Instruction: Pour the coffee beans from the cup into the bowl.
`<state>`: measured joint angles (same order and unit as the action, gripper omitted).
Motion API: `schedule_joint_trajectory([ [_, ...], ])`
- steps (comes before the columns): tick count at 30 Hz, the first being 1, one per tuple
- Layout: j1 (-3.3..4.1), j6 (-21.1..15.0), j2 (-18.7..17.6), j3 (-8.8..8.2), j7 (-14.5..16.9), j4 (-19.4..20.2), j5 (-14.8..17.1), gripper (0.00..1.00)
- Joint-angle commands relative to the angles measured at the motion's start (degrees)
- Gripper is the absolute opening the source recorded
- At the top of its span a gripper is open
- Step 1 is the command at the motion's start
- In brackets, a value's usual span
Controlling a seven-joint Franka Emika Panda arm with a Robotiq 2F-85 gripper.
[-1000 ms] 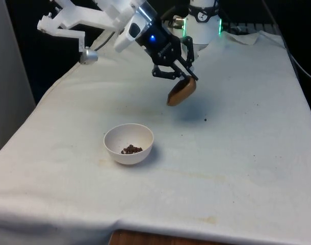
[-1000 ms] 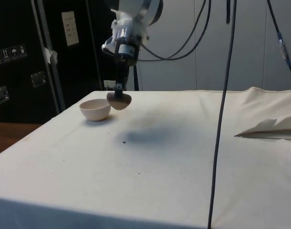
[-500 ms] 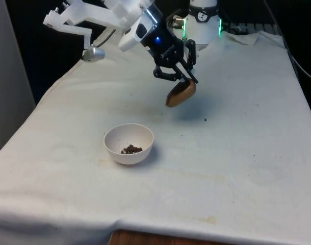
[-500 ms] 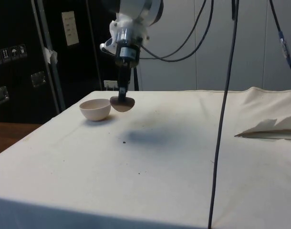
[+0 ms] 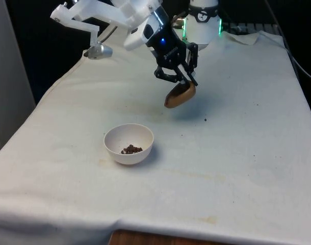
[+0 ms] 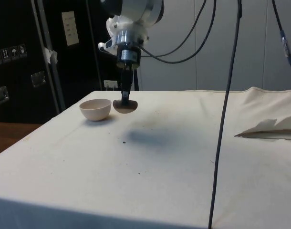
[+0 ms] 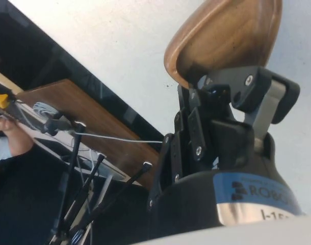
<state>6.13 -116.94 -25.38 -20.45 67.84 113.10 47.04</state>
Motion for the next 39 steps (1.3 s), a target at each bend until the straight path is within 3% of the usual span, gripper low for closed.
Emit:
schedule_joint_trajectory([
  [1, 0.00, -0.46, 0.11, 0.23, -0.06, 0.23, -0.46, 0.00],
  [2, 0.74, -2.12, 0.69, 0.00, -0.69, 1.03, -1.43, 0.00],
  [7, 0.69, -4.07, 1.20, 0.92, -1.15, 1.95, -3.15, 0.00],
  [8, 0.00, -2.86, 0.80, 1.26, -0.52, 1.38, -2.52, 0.00],
  [9, 0.69, -4.35, 1.26, 1.03, -1.15, 2.12, -3.38, 0.00],
  [12, 0.74, -5.33, 1.38, 1.38, -1.38, 2.52, -4.24, 0.00],
  [17, 0.74, -7.33, 1.78, 2.18, -1.89, 3.38, -5.90, 0.00],
  [18, 0.00, -6.25, 1.38, 2.64, -1.20, 2.81, -5.33, 0.00],
  [19, 0.69, -7.62, 1.83, 2.35, -1.95, 3.50, -6.19, 0.00],
  [25, 0.74, -9.80, 2.12, 3.21, -2.69, 4.35, -8.25, 0.00],
  [26, 0.00, -8.42, 1.60, 3.55, -2.01, 3.61, -7.39, 0.00],
  [27, 0.74, -10.08, 2.12, 3.32, -2.86, 4.47, -8.59, 0.00],
  [35, 0.74, -13.06, 2.58, 4.58, -4.13, 5.79, -11.46, 0.00],
  [36, 0.00, -11.80, 2.23, 4.93, -3.44, 5.10, -10.71, 0.00],
  [37, 0.74, -13.41, 2.58, 4.70, -4.30, 5.90, -11.75, 0.00],
  [39, 0.74, -14.55, 2.69, 5.16, -4.70, 6.42, -12.55, 0.00],
])
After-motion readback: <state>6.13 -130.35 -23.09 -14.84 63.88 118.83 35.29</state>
